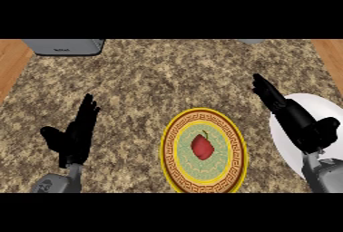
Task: Pick the bell pepper from the plate and place it in the plate
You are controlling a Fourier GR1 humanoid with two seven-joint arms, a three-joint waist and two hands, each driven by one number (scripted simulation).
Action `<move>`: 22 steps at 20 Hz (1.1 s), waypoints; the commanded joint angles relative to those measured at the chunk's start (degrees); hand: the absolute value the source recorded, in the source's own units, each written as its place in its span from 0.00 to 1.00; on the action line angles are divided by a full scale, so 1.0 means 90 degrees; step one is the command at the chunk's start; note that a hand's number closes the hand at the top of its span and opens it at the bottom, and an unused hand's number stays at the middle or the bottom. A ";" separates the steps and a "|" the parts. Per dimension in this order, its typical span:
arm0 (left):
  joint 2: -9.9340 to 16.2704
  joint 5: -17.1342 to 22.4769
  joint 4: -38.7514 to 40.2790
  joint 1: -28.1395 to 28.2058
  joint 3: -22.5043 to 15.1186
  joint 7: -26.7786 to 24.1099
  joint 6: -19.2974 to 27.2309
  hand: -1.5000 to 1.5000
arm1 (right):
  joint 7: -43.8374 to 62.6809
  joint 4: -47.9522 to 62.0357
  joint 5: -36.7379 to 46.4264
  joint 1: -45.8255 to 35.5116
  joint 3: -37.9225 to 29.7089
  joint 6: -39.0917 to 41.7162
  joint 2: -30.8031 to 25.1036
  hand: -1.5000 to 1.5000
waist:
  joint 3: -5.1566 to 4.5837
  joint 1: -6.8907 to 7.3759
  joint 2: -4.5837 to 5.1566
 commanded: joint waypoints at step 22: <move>0.1010 -0.0424 -0.0046 -0.0610 0.0402 0.1120 -0.0845 0.50 | 0.0038 -0.0614 0.5602 0.2331 0.1562 -0.3970 0.1497 0.00 | -0.0149 -0.0157 -0.0014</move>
